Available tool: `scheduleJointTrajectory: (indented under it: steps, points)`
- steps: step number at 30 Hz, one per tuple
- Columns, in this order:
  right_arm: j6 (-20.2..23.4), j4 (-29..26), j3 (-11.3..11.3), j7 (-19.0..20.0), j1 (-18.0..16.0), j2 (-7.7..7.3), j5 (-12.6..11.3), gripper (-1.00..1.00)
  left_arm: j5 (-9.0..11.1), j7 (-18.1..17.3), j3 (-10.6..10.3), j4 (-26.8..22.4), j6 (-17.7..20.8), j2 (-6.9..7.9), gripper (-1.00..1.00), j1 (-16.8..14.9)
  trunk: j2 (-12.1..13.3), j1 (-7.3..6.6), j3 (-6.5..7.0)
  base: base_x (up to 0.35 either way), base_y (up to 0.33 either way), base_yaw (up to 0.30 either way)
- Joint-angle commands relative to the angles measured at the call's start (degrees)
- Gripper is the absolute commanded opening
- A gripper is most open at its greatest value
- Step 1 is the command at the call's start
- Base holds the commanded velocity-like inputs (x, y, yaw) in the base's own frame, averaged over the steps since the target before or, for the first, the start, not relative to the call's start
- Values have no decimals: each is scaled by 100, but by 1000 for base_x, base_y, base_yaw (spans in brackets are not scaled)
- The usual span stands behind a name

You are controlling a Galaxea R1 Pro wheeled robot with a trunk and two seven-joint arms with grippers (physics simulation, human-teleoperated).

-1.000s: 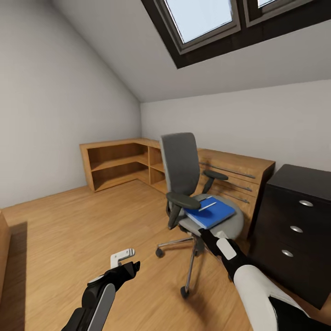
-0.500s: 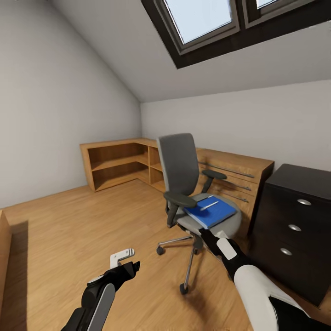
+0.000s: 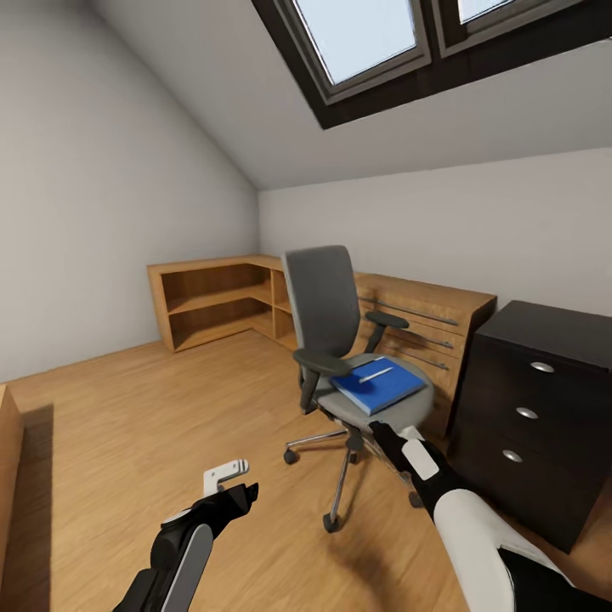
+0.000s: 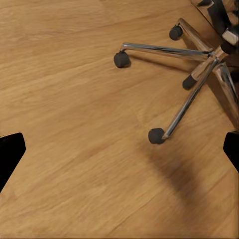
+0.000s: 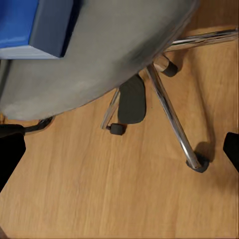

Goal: In the bedroom, organize the workspace by keeping the computer under the desk, ensuring the monitor is on the desk, placing the keyboard on the desk next to the monitor, placing the mouse on the desk next to the keyboard, moving the folder from the swivel chair onto the desk next to the mouse, stacking the notebook on top of the folder with the pen on top of the notebook, and positioning the swivel chair next to the desk.

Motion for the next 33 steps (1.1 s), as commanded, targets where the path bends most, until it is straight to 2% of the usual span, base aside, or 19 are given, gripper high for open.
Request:
scheduleJointTrajectory:
  steps: [1, 4, 6, 8, 14, 22, 33]
  points:
    - [23, -16, -8, -34, 0, 0, -57, 100, 61, 50, -4, -9, 16, 0, 100, -3, -3, -1, -7, -2, -262, 0]
    - [17, -16, -15, -31, 4, -53, -69, 100, 61, 39, 2, -9, 16, 5, 100, -4, -3, -1, -7, -1, -119, 0]
    - [7, -12, -34, -36, 7, -222, -105, 100, 61, 45, 4, -9, 16, 6, 100, -4, -3, -1, -7, 0, -38, 0]
    - [-4, -9, -59, -41, 8, -389, -208, 100, 57, 54, 6, -9, 16, 8, 100, -4, -3, -1, -7, 0, -15, 0]
    - [-11, -8, -118, -53, 9, -578, -518, 100, 59, 69, 24, -9, 16, 27, 100, -3, -3, -1, -7, 0, -5, 0]
    - [-12, -5, -138, -62, 9, -620, -605, 100, 60, 74, 53, -33, 9, 34, 100, -3, -3, -1, -7, 4, 0, 0]
    - [-12, 1, -132, -64, 9, -618, -618, 100, 61, 74, 33, -51, 7, 28, 100, -3, -3, -1, -7, 114, 0, 0]
